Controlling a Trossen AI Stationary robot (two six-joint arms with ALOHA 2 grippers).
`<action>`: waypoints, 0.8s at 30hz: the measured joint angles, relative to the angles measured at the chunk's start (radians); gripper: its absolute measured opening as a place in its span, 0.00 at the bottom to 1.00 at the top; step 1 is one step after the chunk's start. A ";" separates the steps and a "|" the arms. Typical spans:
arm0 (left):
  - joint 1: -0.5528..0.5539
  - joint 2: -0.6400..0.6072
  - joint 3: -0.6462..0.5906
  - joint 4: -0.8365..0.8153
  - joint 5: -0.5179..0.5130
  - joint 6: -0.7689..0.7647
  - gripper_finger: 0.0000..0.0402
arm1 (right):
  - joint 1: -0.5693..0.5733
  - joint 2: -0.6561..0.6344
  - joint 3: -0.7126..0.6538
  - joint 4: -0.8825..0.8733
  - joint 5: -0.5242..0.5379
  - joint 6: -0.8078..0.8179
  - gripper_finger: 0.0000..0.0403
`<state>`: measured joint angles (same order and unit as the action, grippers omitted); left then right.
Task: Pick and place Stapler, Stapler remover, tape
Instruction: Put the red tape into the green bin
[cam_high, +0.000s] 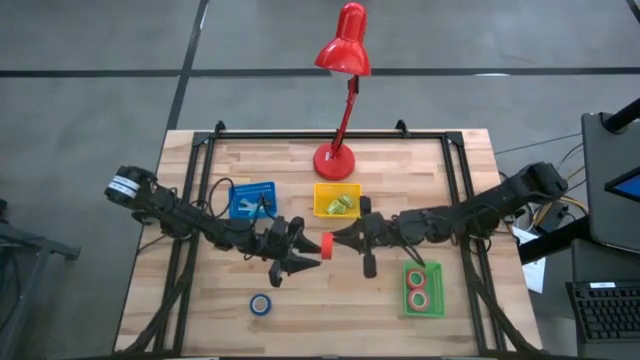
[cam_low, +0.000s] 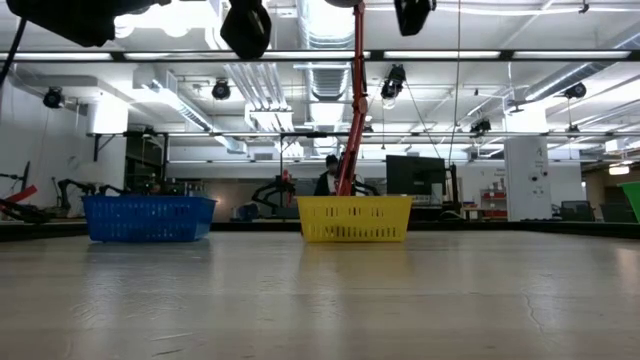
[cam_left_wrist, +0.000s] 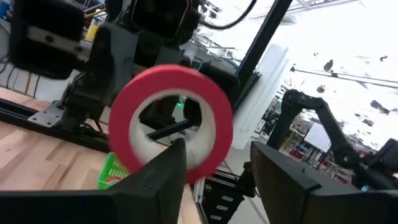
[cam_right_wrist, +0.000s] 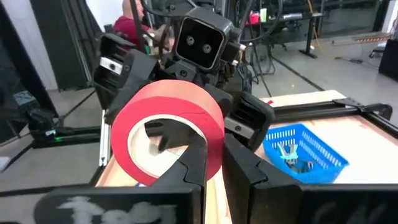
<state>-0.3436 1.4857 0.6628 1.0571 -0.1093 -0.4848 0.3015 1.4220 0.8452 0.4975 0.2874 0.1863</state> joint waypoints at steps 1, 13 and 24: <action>0.000 -0.001 -0.003 -0.001 0.000 0.006 0.46 | 0.000 -0.019 0.000 -0.030 -0.001 0.006 0.06; -0.005 -0.004 -0.016 -0.190 0.139 -0.073 0.46 | 0.109 -0.238 0.002 -0.594 -0.126 0.415 0.06; -0.009 -0.004 -0.016 -0.394 0.251 -0.181 0.45 | 0.398 -0.269 0.002 -1.011 -0.177 1.077 0.06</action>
<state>-0.3530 1.4815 0.6472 0.6628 0.1415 -0.6653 0.6997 1.1532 0.8467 -0.5132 0.1102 1.2636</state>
